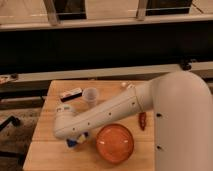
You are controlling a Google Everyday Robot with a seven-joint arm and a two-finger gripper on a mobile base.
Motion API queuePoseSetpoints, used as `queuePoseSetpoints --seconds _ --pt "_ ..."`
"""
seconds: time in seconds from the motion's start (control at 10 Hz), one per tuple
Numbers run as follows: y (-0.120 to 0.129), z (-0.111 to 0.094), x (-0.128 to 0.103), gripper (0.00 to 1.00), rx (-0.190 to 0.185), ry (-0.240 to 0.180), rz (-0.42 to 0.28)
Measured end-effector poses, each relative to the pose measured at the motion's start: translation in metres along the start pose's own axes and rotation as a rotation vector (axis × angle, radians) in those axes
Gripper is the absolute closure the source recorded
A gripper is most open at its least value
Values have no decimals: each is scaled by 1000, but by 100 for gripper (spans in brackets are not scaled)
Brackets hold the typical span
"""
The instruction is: Place the white sponge in the ceramic bowl
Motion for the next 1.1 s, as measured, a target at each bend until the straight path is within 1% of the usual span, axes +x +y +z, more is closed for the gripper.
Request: queuePoseSetpoints --seconds 0.3,0.5,0.7,1.0,1.1 --pt "11 -11 14 100 -5 26 17" --pt "22 -24 26 100 -10 50 36" --pt "33 -33 39 100 -19 67 57" --pt "58 -38 63 100 -41 83 98" --pt "65 -39 68 100 -42 80 110"
